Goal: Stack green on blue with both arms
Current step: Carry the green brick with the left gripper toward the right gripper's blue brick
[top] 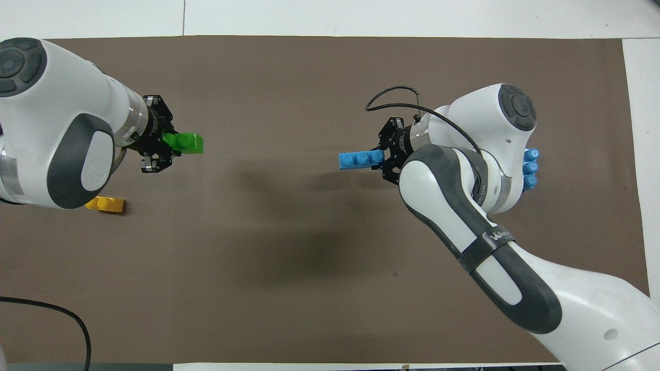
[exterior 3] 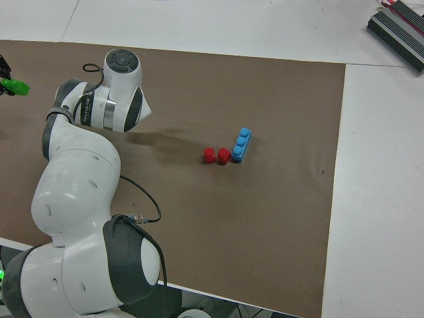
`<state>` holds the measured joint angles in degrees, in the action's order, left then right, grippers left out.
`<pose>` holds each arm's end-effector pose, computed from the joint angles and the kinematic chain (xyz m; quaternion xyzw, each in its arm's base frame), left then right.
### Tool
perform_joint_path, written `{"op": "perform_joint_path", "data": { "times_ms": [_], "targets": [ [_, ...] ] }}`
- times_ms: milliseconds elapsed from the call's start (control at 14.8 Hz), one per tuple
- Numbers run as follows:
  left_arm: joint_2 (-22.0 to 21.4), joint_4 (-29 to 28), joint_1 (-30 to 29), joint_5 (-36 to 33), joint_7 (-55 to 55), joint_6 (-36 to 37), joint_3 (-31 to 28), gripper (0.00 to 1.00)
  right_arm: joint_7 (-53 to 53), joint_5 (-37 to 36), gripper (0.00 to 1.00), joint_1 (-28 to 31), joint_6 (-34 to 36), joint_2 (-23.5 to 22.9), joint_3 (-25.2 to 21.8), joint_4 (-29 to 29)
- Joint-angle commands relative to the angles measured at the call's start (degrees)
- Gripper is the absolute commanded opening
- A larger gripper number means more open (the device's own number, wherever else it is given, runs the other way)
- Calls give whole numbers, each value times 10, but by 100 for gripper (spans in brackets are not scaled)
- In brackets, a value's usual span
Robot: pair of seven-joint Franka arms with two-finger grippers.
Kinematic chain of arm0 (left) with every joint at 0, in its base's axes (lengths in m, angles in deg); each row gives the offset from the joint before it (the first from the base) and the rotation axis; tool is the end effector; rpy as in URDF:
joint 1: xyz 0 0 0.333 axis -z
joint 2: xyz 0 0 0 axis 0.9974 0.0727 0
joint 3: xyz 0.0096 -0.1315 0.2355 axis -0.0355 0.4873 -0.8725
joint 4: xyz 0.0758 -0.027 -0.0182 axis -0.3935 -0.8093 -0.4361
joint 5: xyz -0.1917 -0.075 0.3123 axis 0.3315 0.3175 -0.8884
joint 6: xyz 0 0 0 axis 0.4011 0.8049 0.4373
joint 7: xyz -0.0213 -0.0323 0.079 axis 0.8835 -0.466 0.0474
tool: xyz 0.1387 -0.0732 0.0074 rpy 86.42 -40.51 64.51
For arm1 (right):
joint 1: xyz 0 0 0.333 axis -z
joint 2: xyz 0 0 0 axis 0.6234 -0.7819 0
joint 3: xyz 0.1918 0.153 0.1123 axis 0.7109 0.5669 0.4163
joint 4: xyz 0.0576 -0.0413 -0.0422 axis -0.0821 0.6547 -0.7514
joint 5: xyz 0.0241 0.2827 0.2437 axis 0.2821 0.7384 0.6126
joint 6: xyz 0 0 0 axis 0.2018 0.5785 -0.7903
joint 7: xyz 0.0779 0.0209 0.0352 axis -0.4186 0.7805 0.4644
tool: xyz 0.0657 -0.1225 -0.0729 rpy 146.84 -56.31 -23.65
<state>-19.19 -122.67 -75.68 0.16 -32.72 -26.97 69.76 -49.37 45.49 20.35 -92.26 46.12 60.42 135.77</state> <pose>0.5675 -0.1698 0.3875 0.6962 0.7175 -0.0065 0.0208 0.5660 0.2640 0.2765 -0.6993 0.6826 0.1327 0.1656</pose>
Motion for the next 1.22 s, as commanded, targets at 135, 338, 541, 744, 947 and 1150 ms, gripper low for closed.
{"op": "perform_joint_path", "data": {
  "times_ms": [135,338,541,744,947,1150],
  "targets": [
    [-25,-34,63,-10,-89,-11,-8,0,-69,15,0,-64,-114,17,-1,68],
    [-36,-68,100,-10,-136,-60,-8,0,-101,16,0,-94,-147,6,-1,71],
    [-49,-100,130,-10,-169,-107,-8,0,-108,16,0,-100,-155,-6,-1,72],
    [-57,-121,144,-10,-184,-129,-9,0,-106,22,0,-109,-170,-17,-1,77],
    [-64,-142,154,-10,-189,-151,-9,0,-94,23,0,-109,-173,-28,-1,77],
    [-59,-166,175,-11,-198,-181,-10,0,-85,24,1,-110,-184,-35,0,79]
  ]
}}
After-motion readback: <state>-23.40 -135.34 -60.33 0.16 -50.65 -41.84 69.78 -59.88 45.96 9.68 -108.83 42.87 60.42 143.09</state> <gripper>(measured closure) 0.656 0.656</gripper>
